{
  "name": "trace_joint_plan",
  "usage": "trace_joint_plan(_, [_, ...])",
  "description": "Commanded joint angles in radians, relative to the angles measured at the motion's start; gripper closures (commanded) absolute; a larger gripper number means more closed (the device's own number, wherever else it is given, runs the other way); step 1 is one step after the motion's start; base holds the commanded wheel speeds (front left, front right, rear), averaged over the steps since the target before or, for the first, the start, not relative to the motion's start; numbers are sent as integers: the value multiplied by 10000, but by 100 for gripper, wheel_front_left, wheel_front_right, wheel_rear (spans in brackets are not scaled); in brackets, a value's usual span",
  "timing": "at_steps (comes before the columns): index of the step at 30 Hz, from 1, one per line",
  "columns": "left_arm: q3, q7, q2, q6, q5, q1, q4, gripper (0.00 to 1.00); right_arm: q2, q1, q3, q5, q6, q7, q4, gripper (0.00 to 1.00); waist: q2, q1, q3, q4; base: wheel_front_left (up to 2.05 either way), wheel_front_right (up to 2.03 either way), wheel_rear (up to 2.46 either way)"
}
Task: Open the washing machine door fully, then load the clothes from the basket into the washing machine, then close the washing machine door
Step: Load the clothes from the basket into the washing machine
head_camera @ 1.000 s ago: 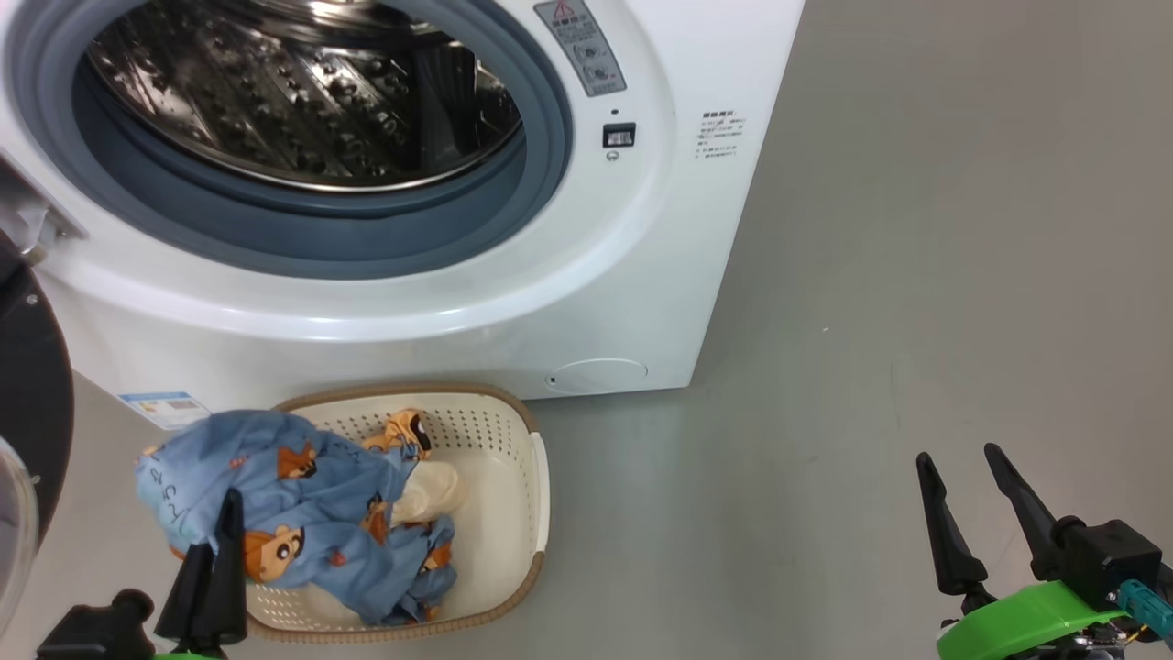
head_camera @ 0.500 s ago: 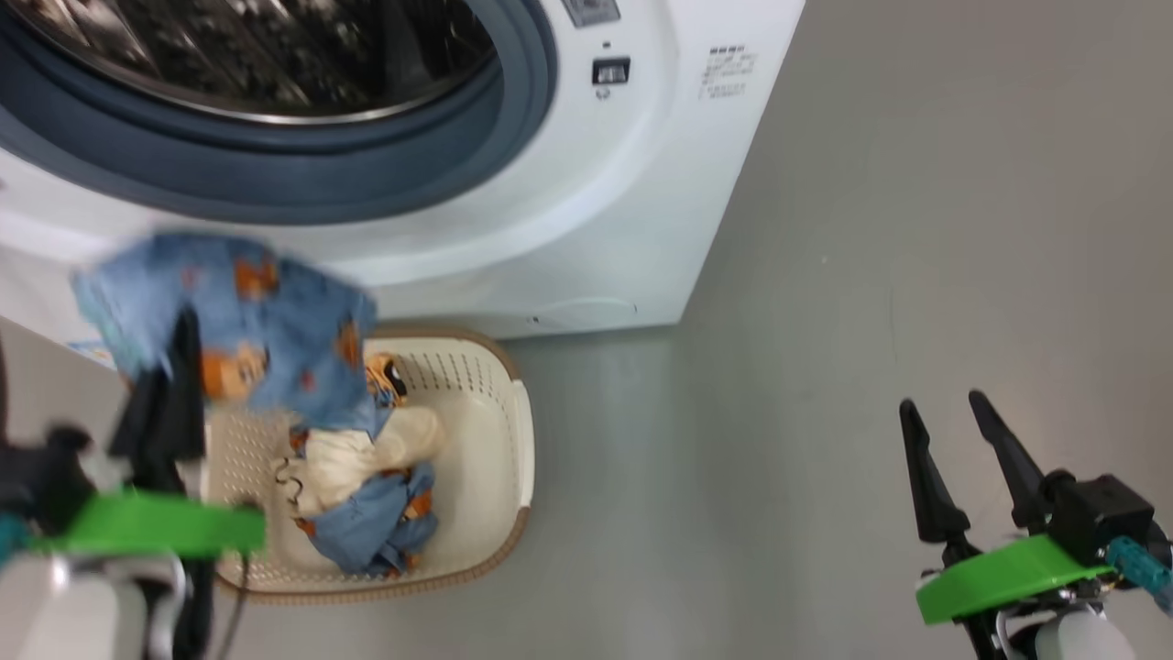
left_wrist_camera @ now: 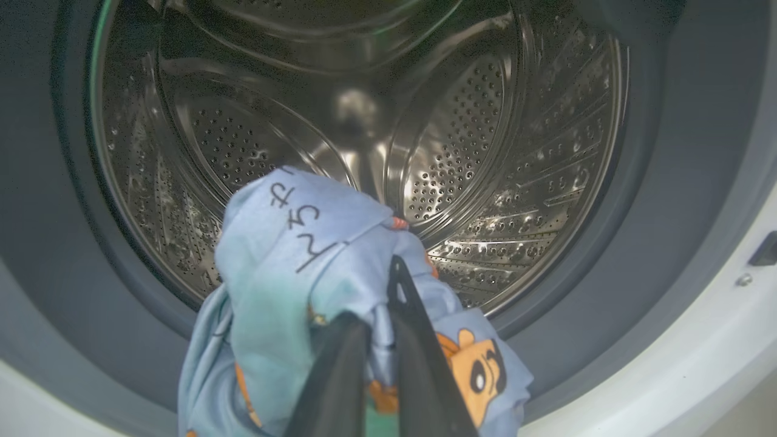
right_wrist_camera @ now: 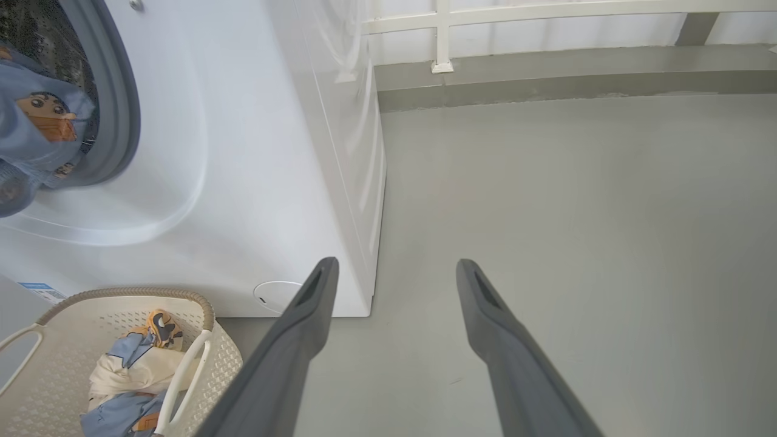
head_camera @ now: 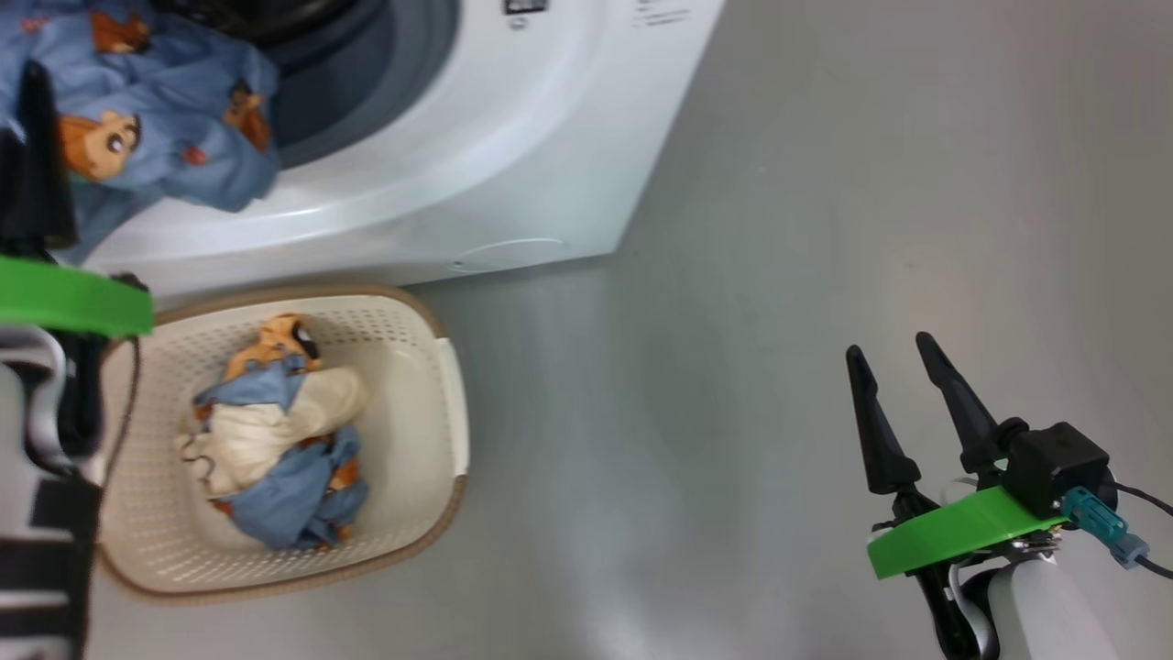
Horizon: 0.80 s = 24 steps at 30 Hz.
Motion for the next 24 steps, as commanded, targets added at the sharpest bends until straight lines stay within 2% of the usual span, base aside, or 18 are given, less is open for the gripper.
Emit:
trace_joint_plan(1, [169, -53, 596, -23, -32, -415, 110, 100, 33, -93, 273, 40, 25, -48, -179, 0, 0, 0, 336, -463, 0, 0, 0])
trace_joint_plan(6, [-46, -53, 869, -23, -195, -1542, 1825, 100, 93, -188, 418, 102, 25, -48, -149, 0, 0, 0, 494, -818, 0, 0, 0])
trace_joint_plan(11, [-331, -53, 1225, -23, 175, -2813, 2994, 100, 119, -290, 541, 153, 25, -48, -150, 0, 0, 0, 658, -1113, 0, 0, 0])
trace_joint_plan(15, [-385, -53, 1246, -23, 614, -3768, 3249, 100, 125, -354, 625, 287, 25, -48, -180, 0, 0, 0, 786, -1224, 0, 0, 0])
trace_joint_plan(19, [129, -53, 1242, -23, 983, -4416, 2840, 100, 127, -436, 701, 415, 25, -48, -221, 0, 0, 0, 919, -1299, 0, 0, 0])
trace_joint_plan(20, [251, -53, 1232, -23, 1086, -4486, 2721, 88, 127, -456, 719, 440, 25, -48, -225, 0, 0, 0, 947, -1314, 0, 0, 0])
trace_joint_plan(22, [440, -53, 1193, -23, 1269, -4495, 2480, 75, 128, -493, 753, 478, 25, -48, -230, 0, 0, 0, 979, -1342, 0, 0, 0])
trace_joint_plan(23, [508, -53, 1144, -23, 1281, -4444, 2495, 54, 128, -504, 764, 490, 25, -48, -231, 0, 0, 0, 986, -1347, 0, 0, 0])
trace_joint_plan(24, [561, -53, 1100, -23, 1286, -4367, 2614, 0, 128, -510, 770, 497, 25, -48, -225, 0, 0, 0, 982, -1345, 0, 0, 0])
